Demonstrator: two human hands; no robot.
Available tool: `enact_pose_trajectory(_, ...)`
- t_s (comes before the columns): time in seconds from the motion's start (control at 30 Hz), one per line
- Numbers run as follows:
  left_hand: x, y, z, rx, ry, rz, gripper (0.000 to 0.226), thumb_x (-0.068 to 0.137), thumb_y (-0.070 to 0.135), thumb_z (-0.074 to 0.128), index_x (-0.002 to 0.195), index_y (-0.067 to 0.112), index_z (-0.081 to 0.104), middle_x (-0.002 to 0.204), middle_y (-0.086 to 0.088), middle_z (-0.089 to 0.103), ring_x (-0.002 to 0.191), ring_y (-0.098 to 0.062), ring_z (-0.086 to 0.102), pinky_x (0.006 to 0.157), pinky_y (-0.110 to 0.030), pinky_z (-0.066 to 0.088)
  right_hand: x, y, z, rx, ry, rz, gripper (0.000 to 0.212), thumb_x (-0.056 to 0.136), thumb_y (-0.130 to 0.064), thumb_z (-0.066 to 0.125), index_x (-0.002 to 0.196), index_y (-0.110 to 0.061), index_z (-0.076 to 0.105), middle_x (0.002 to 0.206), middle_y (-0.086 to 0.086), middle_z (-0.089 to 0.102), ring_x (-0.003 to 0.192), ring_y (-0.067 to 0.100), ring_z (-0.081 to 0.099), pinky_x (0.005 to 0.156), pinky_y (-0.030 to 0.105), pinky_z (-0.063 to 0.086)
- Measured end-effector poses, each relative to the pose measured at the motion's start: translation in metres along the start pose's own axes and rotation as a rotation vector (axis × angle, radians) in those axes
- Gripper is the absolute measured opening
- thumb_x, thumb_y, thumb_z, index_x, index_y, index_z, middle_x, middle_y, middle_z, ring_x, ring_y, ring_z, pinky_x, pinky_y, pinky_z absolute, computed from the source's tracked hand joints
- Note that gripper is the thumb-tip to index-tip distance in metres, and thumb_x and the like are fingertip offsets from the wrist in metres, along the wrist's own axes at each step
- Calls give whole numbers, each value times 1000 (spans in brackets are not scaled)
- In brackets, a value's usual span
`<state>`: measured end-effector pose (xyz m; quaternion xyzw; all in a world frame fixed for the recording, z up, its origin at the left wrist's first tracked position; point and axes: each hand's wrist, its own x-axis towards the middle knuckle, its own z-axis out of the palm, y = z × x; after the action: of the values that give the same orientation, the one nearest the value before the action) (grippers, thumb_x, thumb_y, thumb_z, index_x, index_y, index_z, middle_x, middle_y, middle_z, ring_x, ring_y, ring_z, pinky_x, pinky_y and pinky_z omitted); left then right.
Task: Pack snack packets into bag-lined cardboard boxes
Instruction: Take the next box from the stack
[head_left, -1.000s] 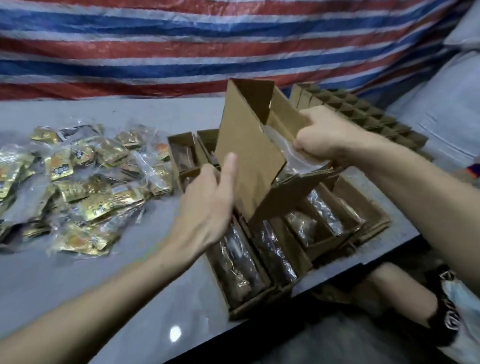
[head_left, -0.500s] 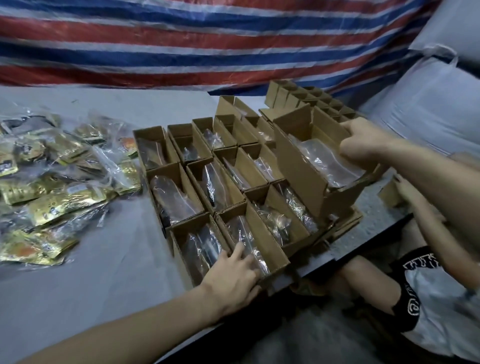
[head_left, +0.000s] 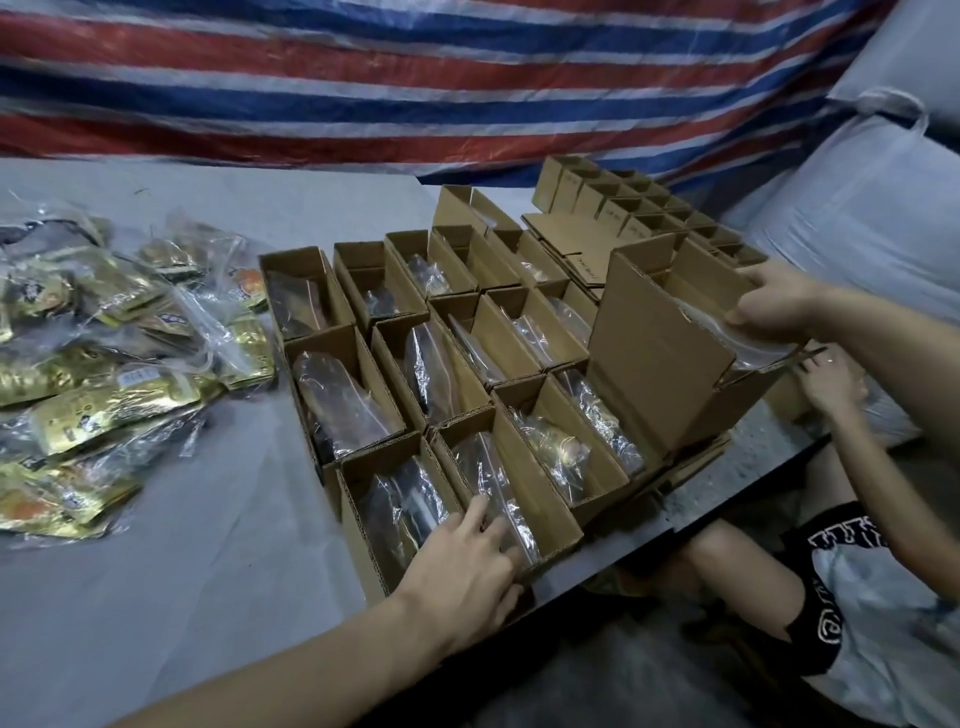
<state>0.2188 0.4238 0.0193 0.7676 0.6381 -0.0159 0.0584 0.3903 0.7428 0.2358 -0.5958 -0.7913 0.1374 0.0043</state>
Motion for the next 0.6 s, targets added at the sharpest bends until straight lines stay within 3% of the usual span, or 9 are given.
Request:
enact_pose_trajectory(0.23, -10, -12, -13, -169, 45, -52, 59, 96, 68, 30, 132, 22, 44, 133, 0, 45, 122, -22, 42, 99, -39, 37, 21, 16, 3, 19, 13, 30, 23, 86, 1, 58, 100, -15, 67, 89, 11, 64, 78, 23, 60, 59, 30, 40)
enact_pose_trajectory(0.47, -13, -44, -46, -198, 217, -64, 48, 99, 61, 27, 129, 30, 47, 125, 10, 49, 115, -13, 50, 94, -31, 45, 34, 35, 15, 17, -52, 81, 26, 89, 2, 56, 110, -12, 65, 95, 11, 63, 81, 21, 59, 61, 29, 41)
enact_pose_trajectory(0.53, -14, -53, -51, -180, 225, -81, 47, 99, 60, 28, 128, 30, 49, 123, 11, 50, 112, -11, 51, 92, -29, 46, 35, 41, 19, 37, -68, 89, 30, 91, 1, 56, 118, -10, 63, 99, 11, 63, 86, 22, 59, 65, 30, 42)
enact_pose_trajectory(0.6, -14, -61, -53, -172, 235, -116, 44, 99, 59, 30, 125, 31, 51, 120, 12, 50, 110, -10, 52, 89, -28, 45, 35, 46, 20, 64, -82, 104, 38, 92, 0, 58, 128, -12, 59, 108, 12, 63, 97, 27, 59, 80, 34, 42)
